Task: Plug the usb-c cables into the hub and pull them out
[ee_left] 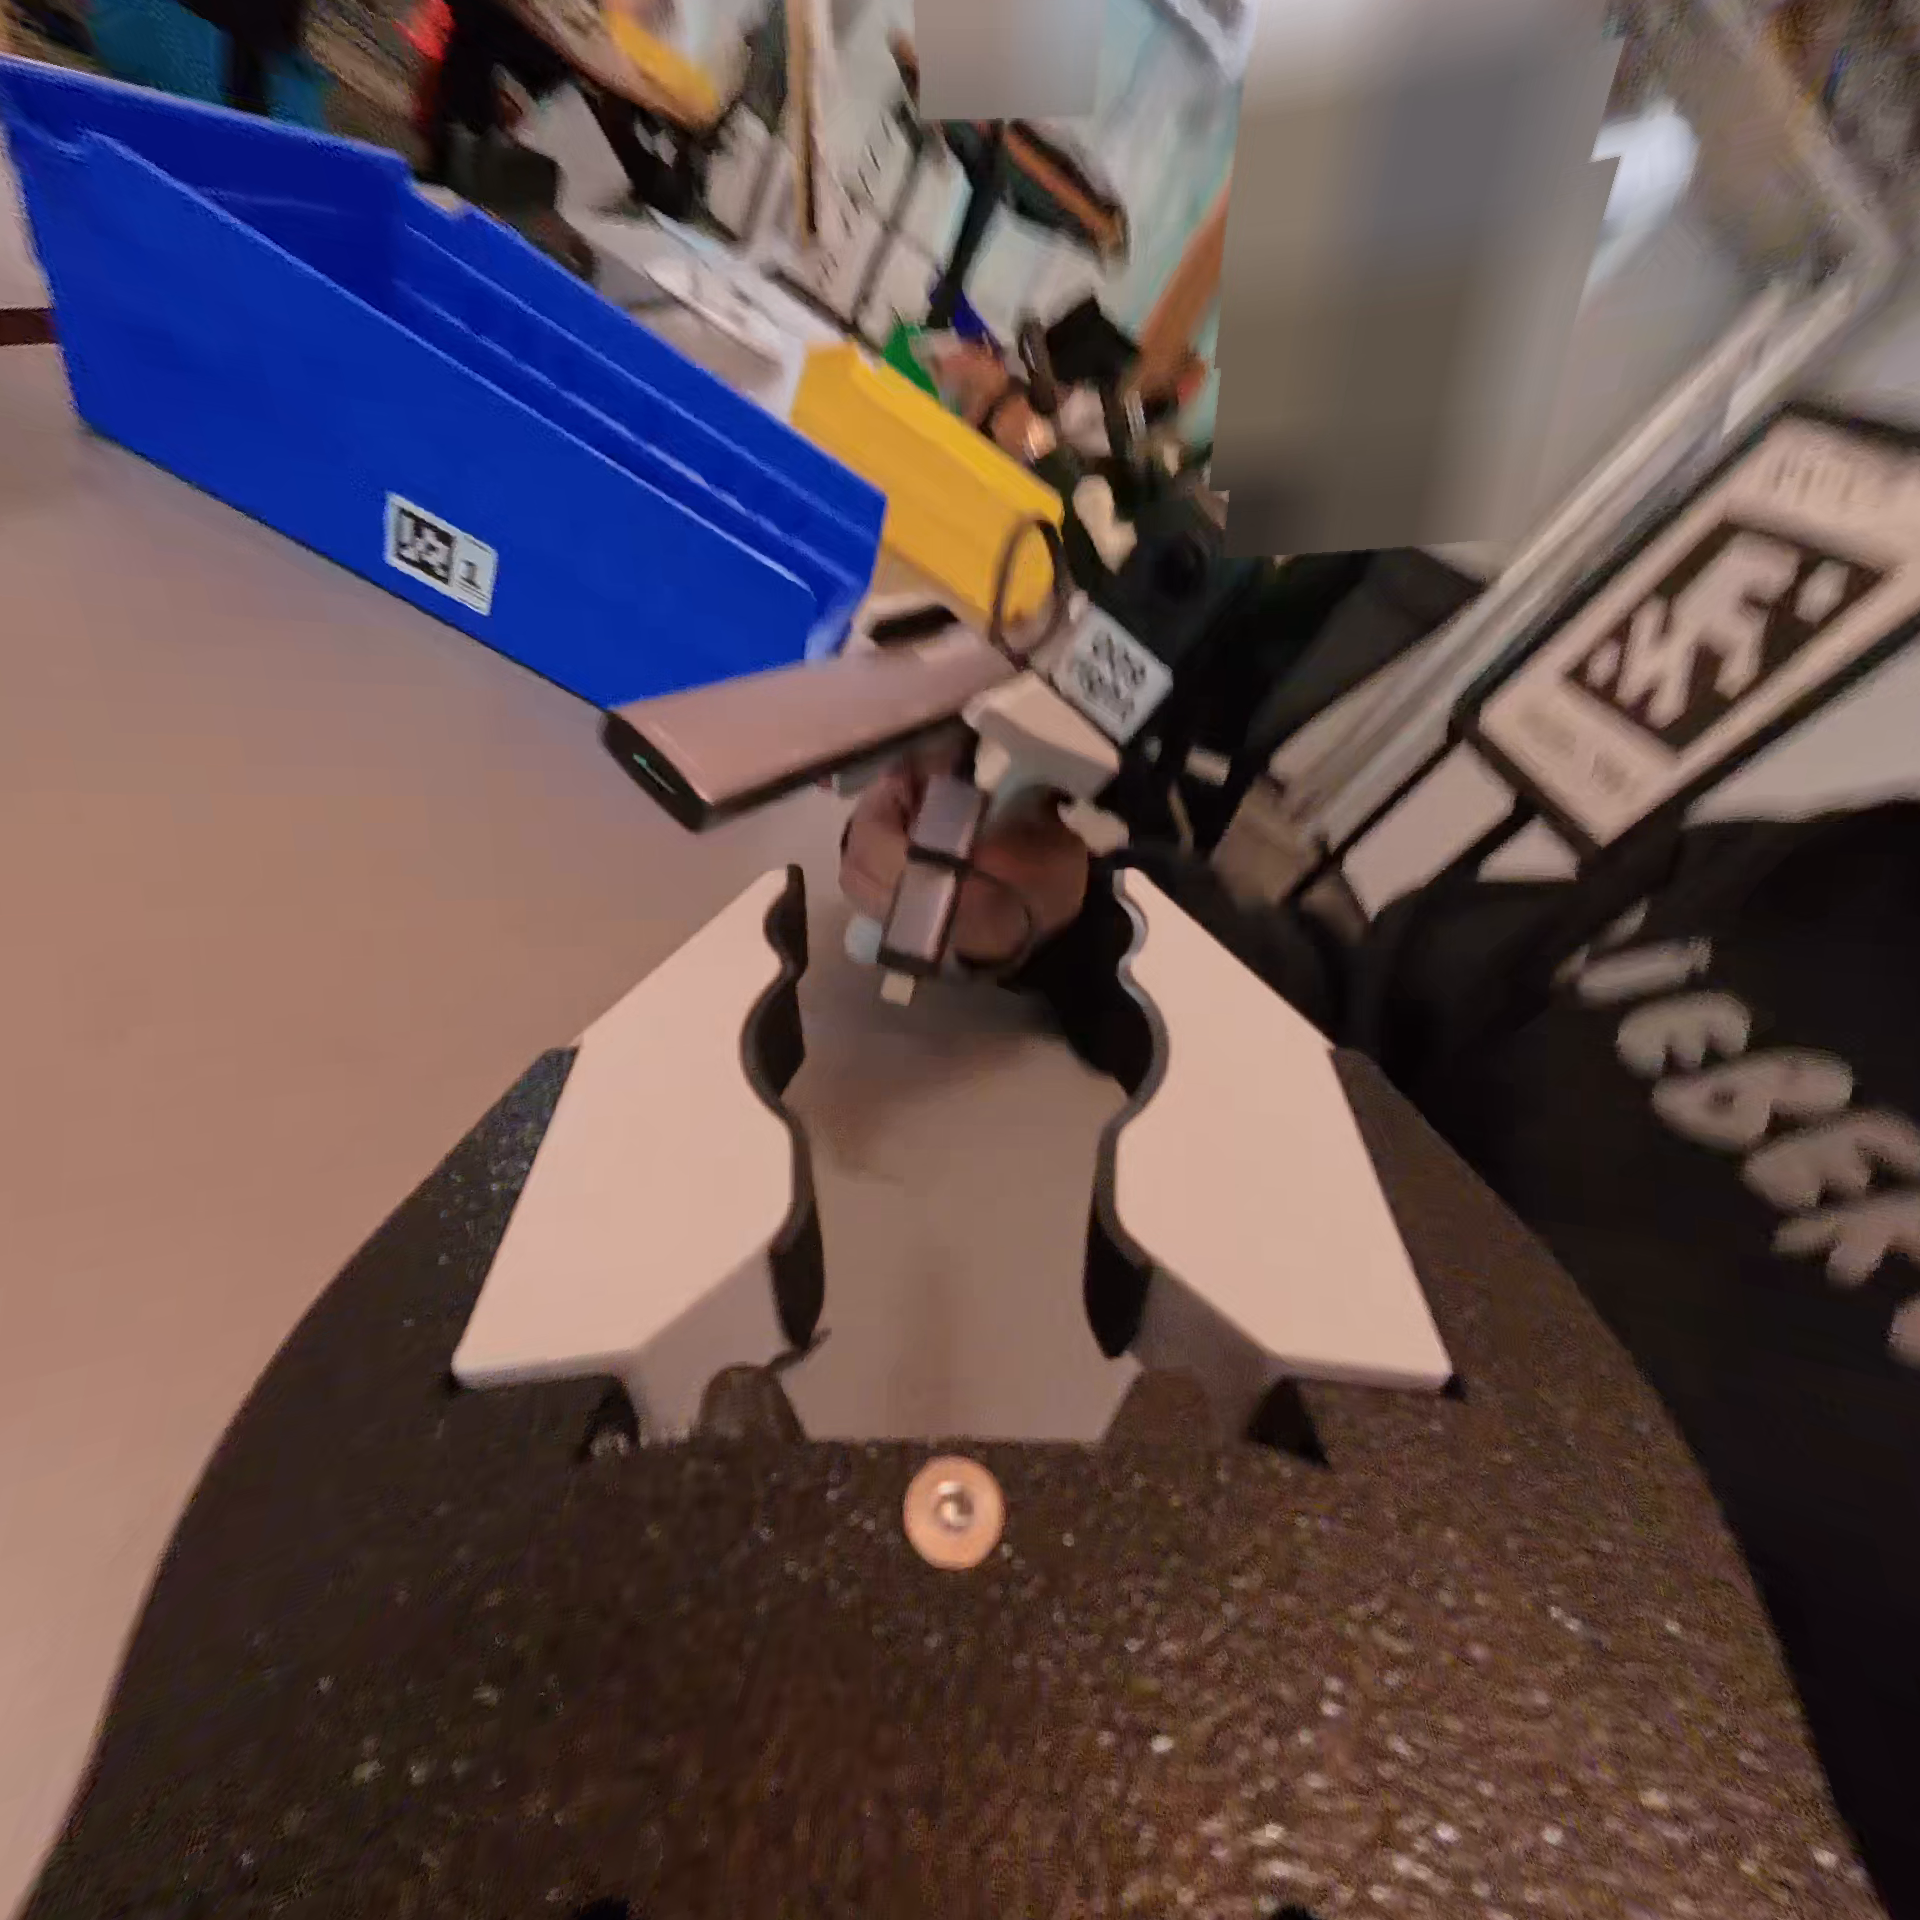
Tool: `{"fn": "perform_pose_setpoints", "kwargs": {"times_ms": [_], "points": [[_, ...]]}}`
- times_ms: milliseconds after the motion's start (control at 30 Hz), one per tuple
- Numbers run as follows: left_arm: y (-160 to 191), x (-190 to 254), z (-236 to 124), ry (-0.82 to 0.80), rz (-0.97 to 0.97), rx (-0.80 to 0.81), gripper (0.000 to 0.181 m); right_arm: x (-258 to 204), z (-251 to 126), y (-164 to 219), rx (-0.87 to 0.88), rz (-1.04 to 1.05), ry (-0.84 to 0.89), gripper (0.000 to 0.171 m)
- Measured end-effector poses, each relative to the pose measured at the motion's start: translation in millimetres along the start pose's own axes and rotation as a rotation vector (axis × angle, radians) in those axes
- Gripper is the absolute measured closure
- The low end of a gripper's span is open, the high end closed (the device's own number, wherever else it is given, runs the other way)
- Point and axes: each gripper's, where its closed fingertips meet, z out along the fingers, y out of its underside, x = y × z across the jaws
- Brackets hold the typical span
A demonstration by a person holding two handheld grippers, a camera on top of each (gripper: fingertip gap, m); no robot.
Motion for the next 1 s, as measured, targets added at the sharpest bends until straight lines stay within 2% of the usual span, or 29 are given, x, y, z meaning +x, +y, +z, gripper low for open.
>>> {"fn": "perform_pose_setpoints", "kwargs": {"times_ms": [100, 167, 233, 300, 533, 700, 767, 1000], "points": [[-7.0, -0.4, 9.2, 0.012, -0.154, 0.099, 0.124, -8.1, 2.2, 1.7, -0.001, -0.018, -0.03, 0.149], [-16.9, 3.8, 13.5, 0.06, -0.233, 0.187, 0.13, -10.0, 3.0, 5.2, -0.015, -0.037, -0.036, 0.149], [-22.7, -7.0, 14.6, 0.011, -0.314, 0.247, 0.161, -9.3, 3.1, 7.4, -0.024, -0.048, -0.033, 0.149], [-29.2, -8.3, 15.1, 0.017, -0.373, 0.306, 0.171, -6.7, 3.3, 10.6, -0.044, -0.087, -0.012, 0.148], [-30.0, -10.8, 17.1, -0.033, -0.53, 0.341, 0.175, -5.2, 3.2, 13.5, -0.055, -0.255, 0.044, 0.147], [-24.8, -8.6, 18.3, -0.083, -0.546, 0.315, 0.175, -5.9, 6.4, 19.2, -0.078, -0.348, 0.082, 0.136], [-25.3, -8.0, 18.4, -0.091, -0.549, 0.318, 0.175, -6.3, 6.4, 19.2, -0.082, -0.356, 0.083, 0.148], [-28.4, -8.7, 20.1, -0.109, -0.521, 0.323, 0.175, -2.3, 6.1, 17.4, -0.121, -0.34, 0.113, 0.148]]}}
